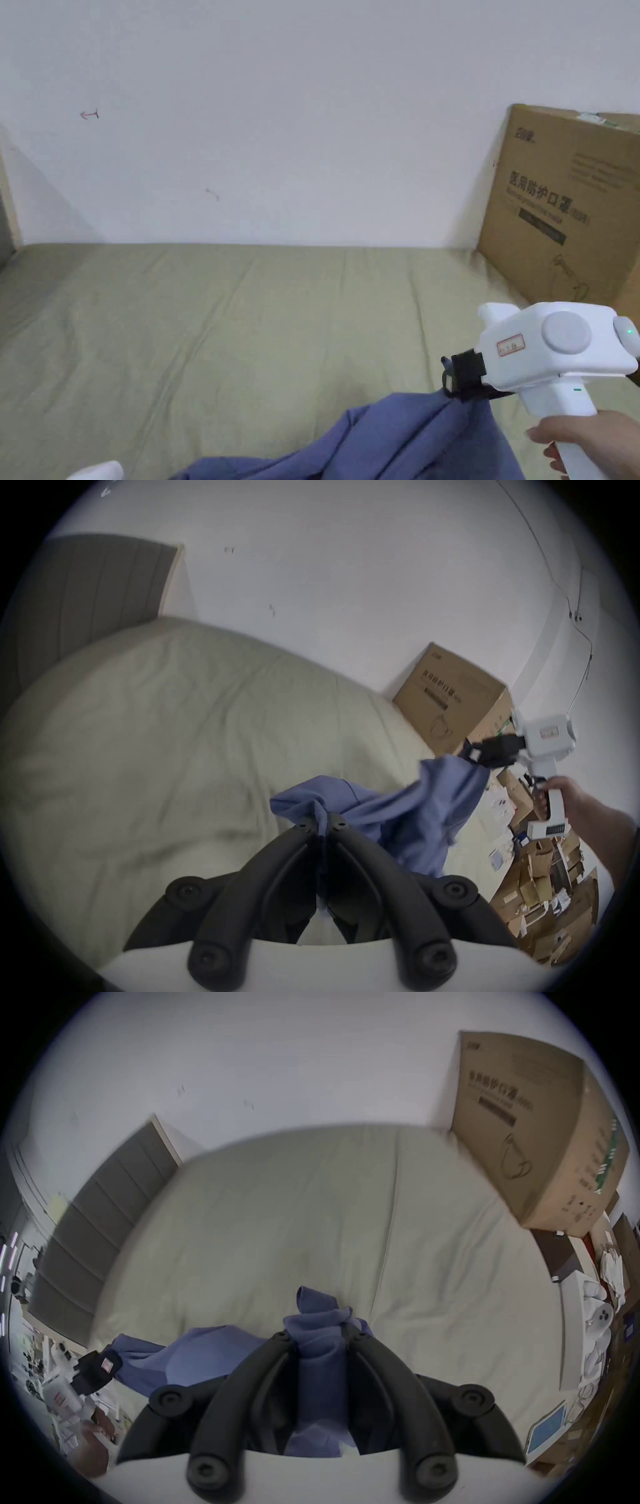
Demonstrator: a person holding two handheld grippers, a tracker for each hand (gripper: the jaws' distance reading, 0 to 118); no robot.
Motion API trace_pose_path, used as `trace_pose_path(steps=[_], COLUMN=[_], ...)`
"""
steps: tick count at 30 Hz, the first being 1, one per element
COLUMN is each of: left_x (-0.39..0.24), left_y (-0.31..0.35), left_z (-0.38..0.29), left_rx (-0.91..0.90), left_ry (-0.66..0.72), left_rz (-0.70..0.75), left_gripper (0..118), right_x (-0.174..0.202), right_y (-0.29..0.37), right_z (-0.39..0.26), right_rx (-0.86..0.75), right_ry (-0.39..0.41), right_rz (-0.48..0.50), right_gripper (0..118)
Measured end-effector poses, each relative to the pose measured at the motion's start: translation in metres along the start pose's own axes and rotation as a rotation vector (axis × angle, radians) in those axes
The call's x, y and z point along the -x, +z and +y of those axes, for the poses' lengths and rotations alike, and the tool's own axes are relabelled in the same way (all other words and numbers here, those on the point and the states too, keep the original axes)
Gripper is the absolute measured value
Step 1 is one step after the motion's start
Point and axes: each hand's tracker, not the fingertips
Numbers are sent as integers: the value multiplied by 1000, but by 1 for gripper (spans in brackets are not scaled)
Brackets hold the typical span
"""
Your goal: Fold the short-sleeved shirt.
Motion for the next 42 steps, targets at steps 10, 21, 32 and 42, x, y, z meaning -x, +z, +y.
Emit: trace_pose_path(steps=[10, 21, 32, 42], left_x=[-88, -140, -150, -137], left_y=[86, 88, 5, -45], left_z=[182, 282, 358, 360], left_rx=[-255, -330, -407, -503], left_ry=[-193, -245, -189, -244], left_rz=[-27, 59, 131, 211], left_gripper=[2, 2, 2, 2], right_x=[36, 54, 67, 88], right_y=[171, 232, 189, 134], right_z=[55, 134, 250, 275], right_rx=[-305, -448, -531, -580], right_ry=[22, 66, 167, 262], right_rz=[12, -75, -235, -389], right_gripper=[20, 20, 20, 20])
